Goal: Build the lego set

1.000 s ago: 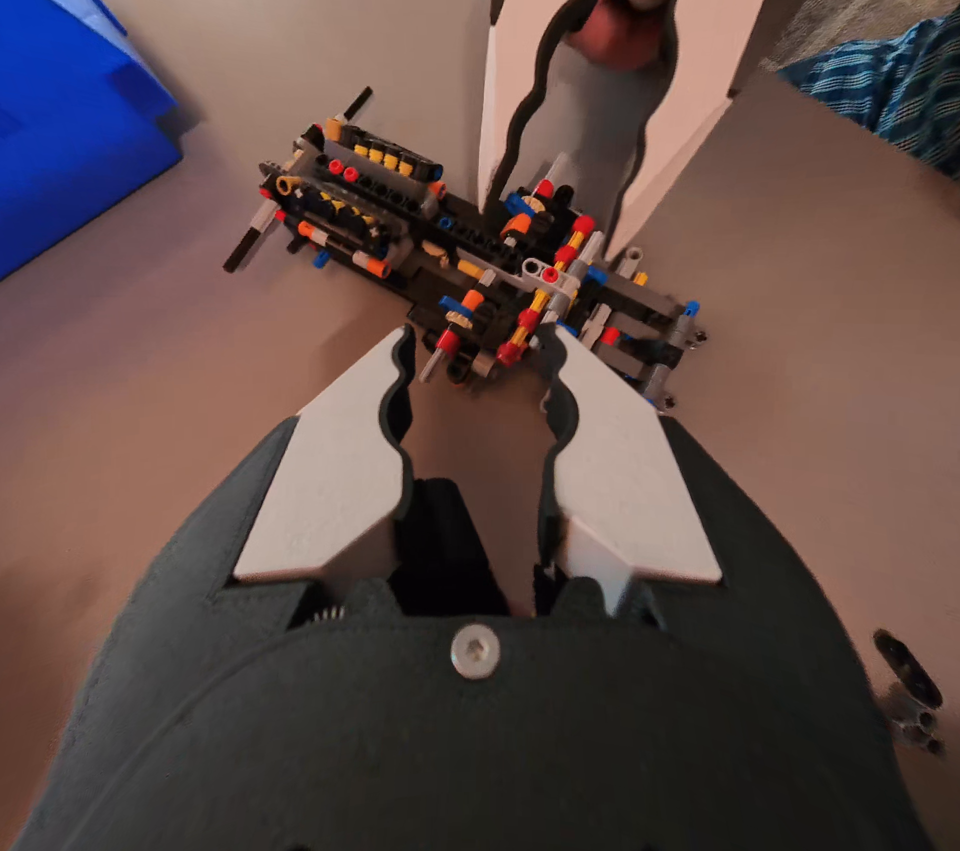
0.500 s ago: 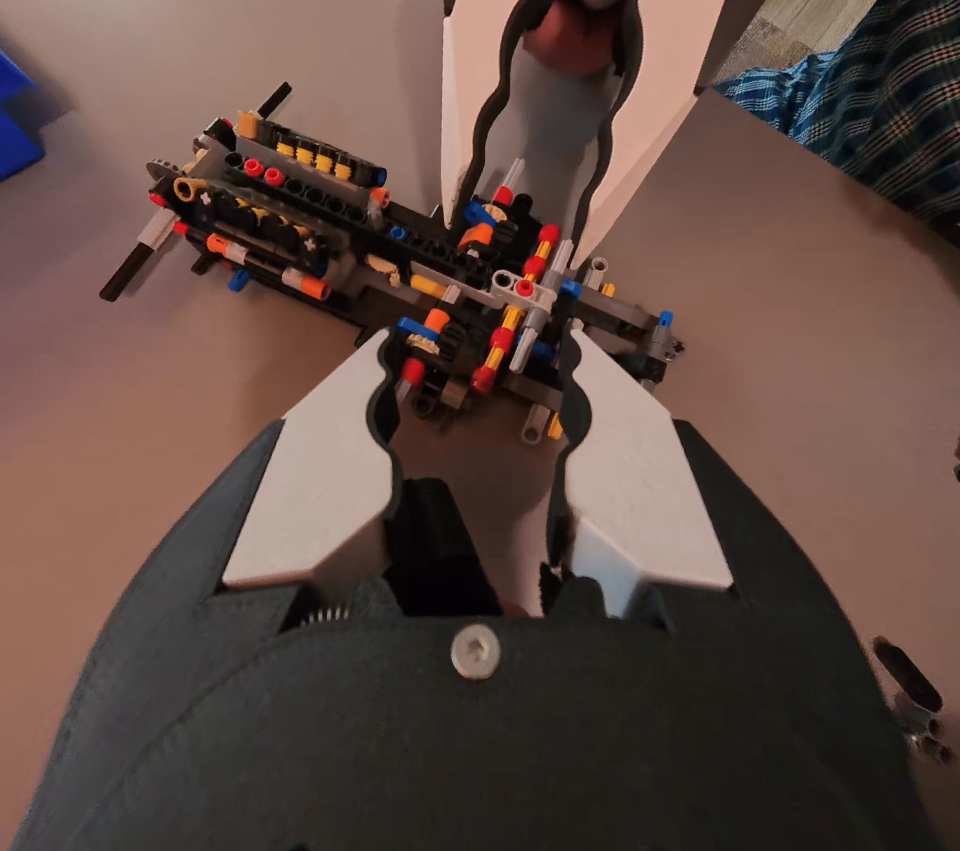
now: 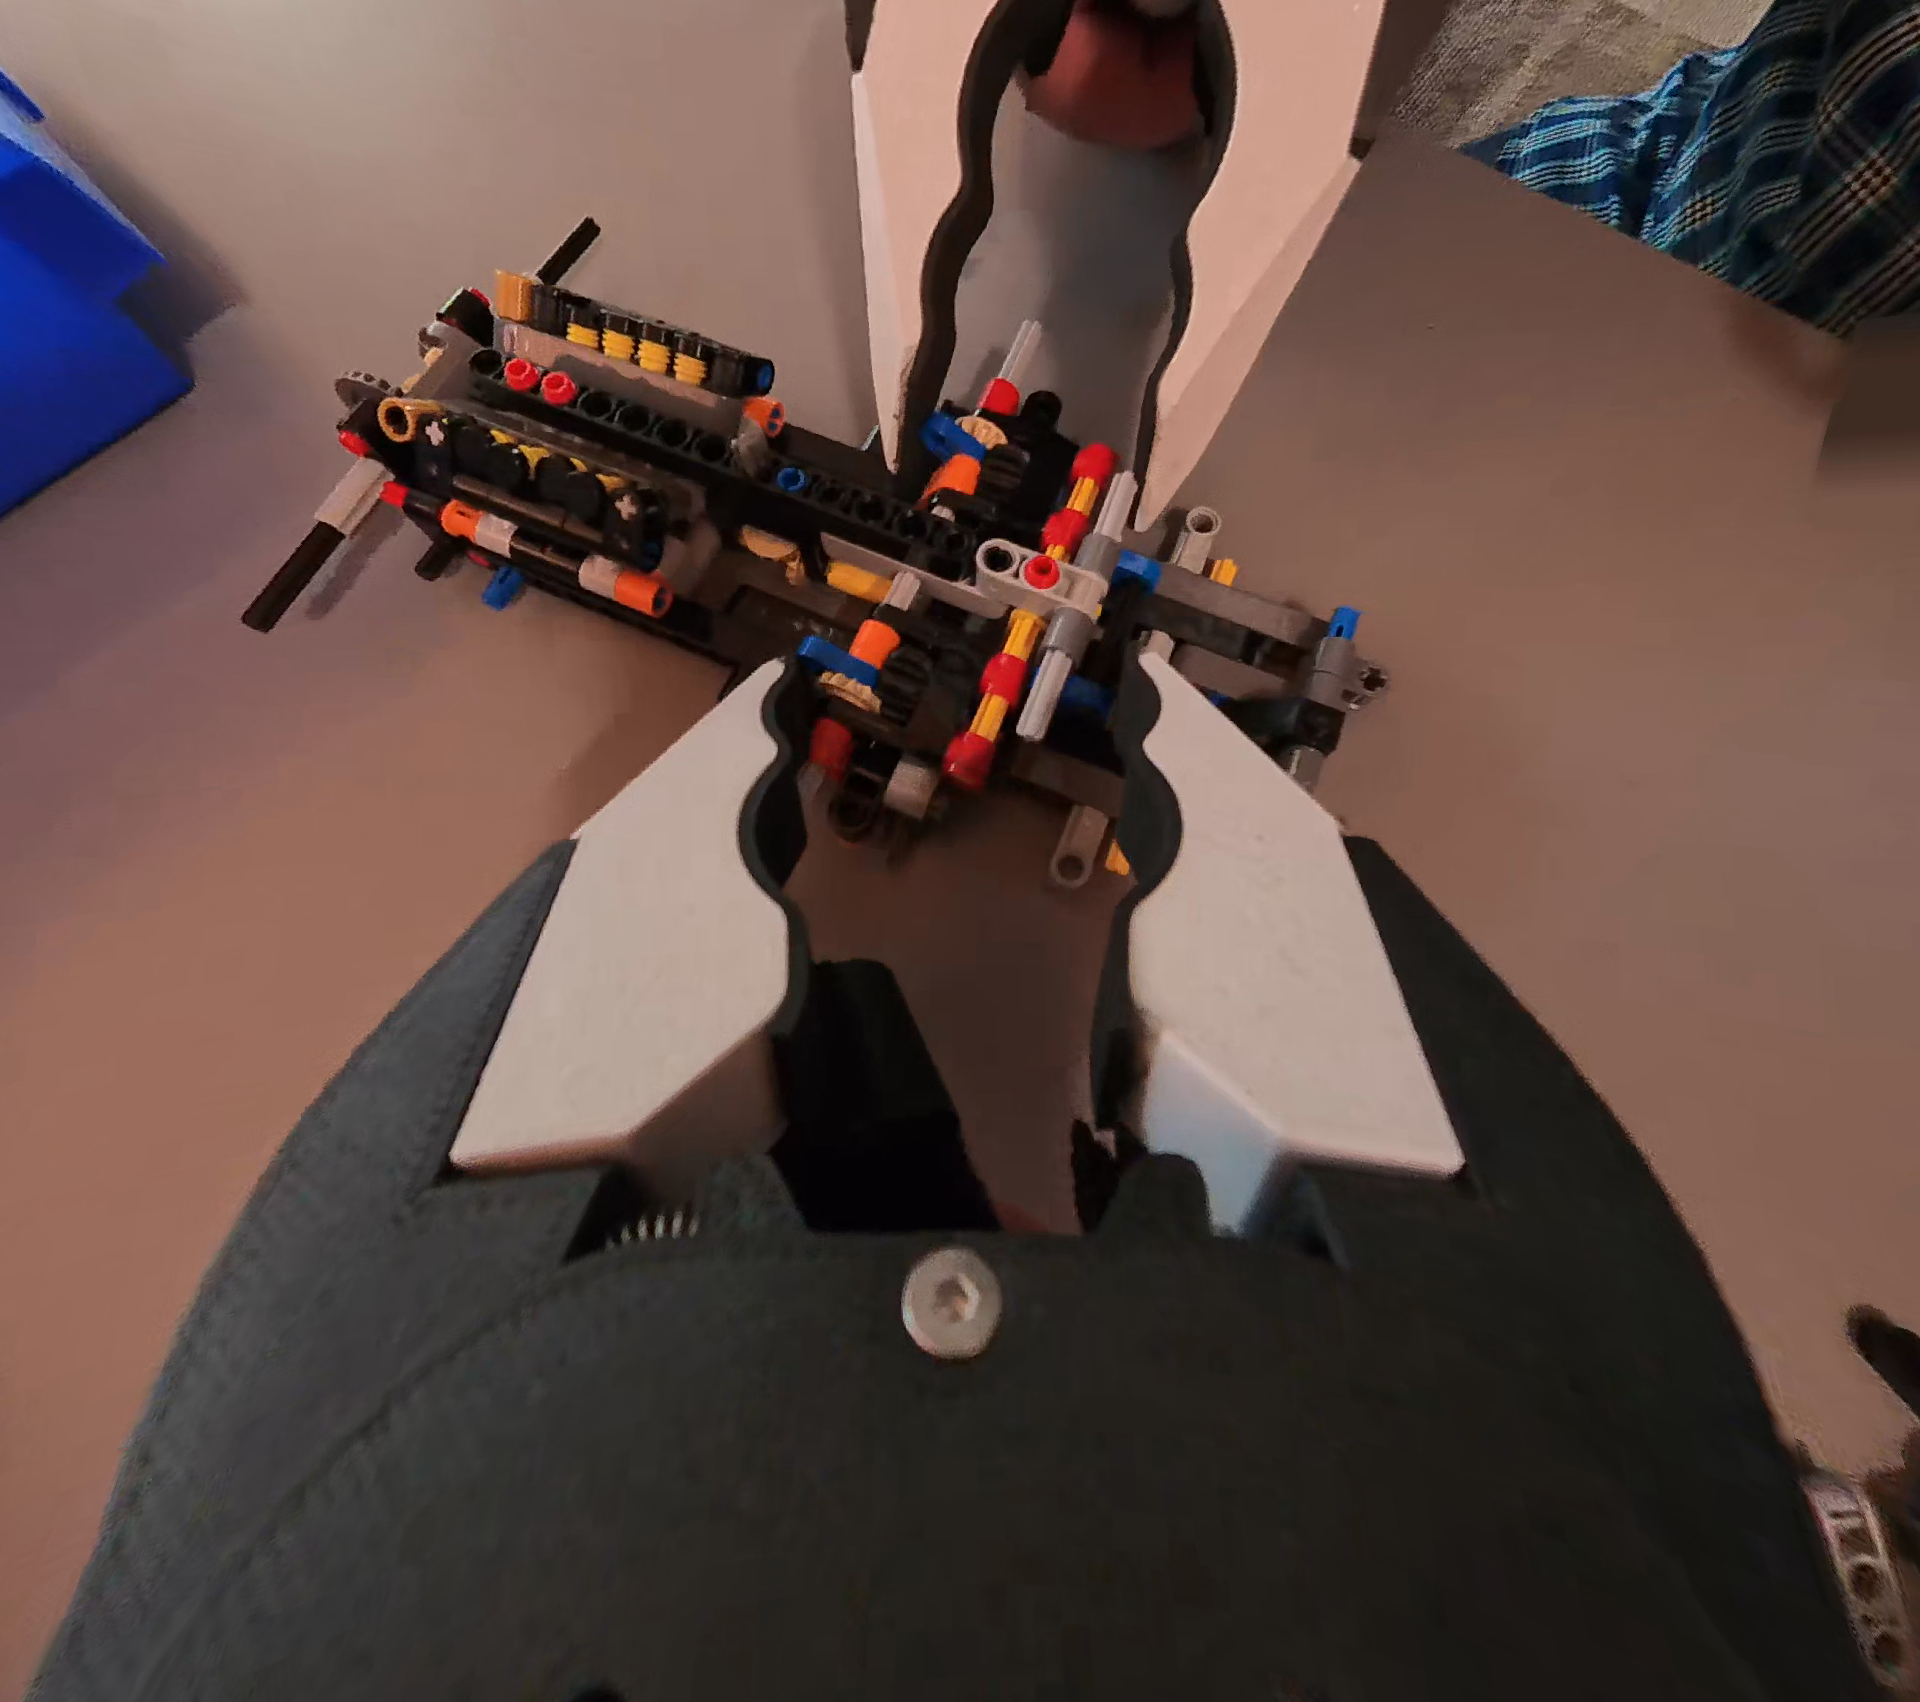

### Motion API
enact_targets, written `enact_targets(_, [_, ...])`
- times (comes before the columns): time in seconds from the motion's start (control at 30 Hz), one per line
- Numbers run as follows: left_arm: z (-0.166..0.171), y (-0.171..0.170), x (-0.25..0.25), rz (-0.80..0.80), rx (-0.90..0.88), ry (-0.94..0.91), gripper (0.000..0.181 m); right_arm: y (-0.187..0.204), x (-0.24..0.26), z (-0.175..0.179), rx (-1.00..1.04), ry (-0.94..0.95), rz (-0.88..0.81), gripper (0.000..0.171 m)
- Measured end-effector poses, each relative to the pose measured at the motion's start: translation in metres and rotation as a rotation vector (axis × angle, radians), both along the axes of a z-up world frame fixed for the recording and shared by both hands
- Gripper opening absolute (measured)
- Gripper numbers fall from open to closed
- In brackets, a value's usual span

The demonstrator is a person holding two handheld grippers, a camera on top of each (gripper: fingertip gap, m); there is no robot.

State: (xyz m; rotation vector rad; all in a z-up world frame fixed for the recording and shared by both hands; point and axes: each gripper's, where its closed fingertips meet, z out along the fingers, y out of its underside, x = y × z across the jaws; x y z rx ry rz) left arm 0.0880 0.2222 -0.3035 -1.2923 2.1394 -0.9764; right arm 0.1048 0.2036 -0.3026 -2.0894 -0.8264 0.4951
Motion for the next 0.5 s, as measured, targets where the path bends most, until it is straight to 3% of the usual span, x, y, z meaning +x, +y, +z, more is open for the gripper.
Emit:
enact_targets(0.33, [-0.0003,-0.0001,-0.0016,0.02,0.066,-0.05,0.058,-0.0002,-0.0003,-0.0007,-0.033,0.024,0.017,0.042])
enact_targets(0.5, [-0.0038,-0.0033,-0.0075,0.006,0.025,0.009,0.059,-0.0036,-0.0037,-0.0014,-0.032,0.015,0.051,0.038])
